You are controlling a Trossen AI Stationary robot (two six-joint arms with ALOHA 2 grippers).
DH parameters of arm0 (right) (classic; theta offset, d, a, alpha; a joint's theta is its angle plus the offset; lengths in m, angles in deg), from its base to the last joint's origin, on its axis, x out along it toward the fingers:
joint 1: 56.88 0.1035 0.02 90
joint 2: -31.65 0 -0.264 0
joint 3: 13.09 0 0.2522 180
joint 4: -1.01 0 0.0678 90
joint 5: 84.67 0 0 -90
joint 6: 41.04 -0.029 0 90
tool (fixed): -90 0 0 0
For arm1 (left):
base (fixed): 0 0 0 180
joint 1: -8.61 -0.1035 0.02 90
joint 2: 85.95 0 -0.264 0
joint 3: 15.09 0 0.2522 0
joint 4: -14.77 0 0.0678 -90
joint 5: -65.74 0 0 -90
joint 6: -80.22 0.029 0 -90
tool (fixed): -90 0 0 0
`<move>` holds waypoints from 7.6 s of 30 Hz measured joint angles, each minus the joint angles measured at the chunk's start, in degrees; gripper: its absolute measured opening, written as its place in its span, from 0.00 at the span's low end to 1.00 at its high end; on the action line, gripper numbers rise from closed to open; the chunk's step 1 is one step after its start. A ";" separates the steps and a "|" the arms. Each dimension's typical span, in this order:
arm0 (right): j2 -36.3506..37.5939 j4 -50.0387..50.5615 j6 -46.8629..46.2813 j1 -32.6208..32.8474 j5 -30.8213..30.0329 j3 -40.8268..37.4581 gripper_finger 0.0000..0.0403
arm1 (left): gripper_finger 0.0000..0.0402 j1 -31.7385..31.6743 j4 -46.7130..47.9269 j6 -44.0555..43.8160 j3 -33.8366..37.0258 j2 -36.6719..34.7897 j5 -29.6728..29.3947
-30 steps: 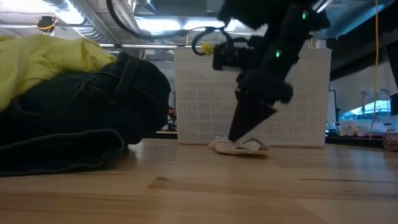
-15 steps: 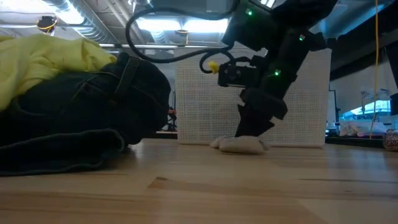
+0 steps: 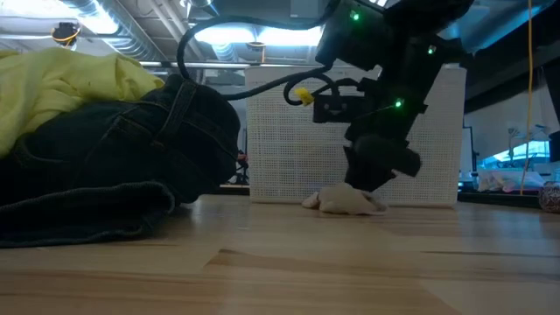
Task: Sort clothes
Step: Put the white/pink sock into the white laundry organizer, then put the yellow shirt into the white laundry organizer
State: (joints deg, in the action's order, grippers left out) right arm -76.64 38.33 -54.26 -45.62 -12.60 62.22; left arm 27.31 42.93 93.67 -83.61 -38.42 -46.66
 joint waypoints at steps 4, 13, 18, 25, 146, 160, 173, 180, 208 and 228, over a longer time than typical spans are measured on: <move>0.80 5.05 1.22 1.17 -2.01 3.44 0.07 | 0.45 0.00 0.00 0.02 0.00 0.00 -0.02; 6.44 8.13 3.07 1.15 -2.24 6.78 0.03 | 0.45 0.00 0.08 0.00 0.00 0.00 -0.02; 12.15 8.57 3.34 1.15 -3.35 6.76 0.05 | 0.45 0.00 0.07 0.00 0.00 0.00 -0.02; 21.60 8.44 4.97 1.15 -6.84 6.78 0.04 | 0.45 0.00 0.04 0.00 0.00 -0.01 -0.01; -3.89 -36.39 14.96 1.79 5.03 10.93 0.53 | 0.45 0.00 -0.16 0.14 0.00 1.18 0.02; -8.63 -32.28 13.12 0.02 7.11 10.91 0.53 | 0.45 0.00 0.00 0.22 0.00 1.73 0.02; -8.03 -12.14 12.01 -3.97 14.84 10.97 0.53 | 0.45 -0.02 0.02 0.22 0.00 1.70 0.02; -7.54 1.33 11.22 -4.49 14.78 11.24 0.53 | 0.45 0.00 0.04 0.07 0.00 1.70 0.02; 8.23 36.47 -3.85 10.10 0.90 10.76 0.53 | 0.45 0.00 0.46 -1.18 0.00 1.70 0.00; 10.13 -5.16 12.47 7.59 2.68 10.89 0.53 | 0.45 -0.02 0.35 -0.57 0.00 1.68 0.00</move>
State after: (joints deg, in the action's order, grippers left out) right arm -66.51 33.17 -41.80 -38.03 -9.92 73.11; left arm 27.29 43.28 93.10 -83.61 -36.74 -46.66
